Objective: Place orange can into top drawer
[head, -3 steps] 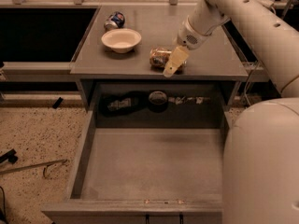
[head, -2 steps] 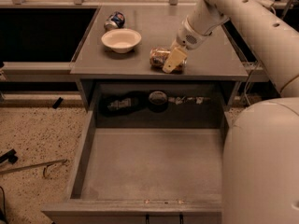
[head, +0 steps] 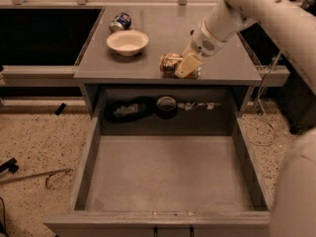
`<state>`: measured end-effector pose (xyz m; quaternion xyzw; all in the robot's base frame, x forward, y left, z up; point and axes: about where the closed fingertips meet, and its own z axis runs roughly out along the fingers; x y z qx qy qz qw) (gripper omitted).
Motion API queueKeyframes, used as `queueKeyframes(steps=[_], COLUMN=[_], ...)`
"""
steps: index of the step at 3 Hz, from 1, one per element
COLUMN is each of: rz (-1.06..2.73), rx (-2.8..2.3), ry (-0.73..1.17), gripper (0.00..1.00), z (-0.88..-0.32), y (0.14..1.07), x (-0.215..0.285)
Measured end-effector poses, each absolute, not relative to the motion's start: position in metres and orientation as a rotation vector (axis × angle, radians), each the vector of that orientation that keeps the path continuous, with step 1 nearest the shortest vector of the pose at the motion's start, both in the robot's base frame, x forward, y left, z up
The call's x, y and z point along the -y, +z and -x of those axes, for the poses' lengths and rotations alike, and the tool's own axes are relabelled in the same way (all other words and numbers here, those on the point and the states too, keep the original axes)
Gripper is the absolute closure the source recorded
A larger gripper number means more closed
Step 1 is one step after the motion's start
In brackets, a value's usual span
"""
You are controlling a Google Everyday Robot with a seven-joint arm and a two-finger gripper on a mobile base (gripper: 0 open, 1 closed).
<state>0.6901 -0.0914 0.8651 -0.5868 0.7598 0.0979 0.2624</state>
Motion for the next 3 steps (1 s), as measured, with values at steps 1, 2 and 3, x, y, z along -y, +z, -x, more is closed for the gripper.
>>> queueKeyframes(steps=[1, 2, 3], rz=[1.488, 1.431, 1.406], rx=[-2.032, -2.051, -2.068], ry=[0.286, 0.365, 0.41], gripper=[1.0, 1.0, 1.0], z=[-0.634, -0.58, -0.542], y=[0.893, 0.887, 0.861], x=[0.104, 0.109, 0.101])
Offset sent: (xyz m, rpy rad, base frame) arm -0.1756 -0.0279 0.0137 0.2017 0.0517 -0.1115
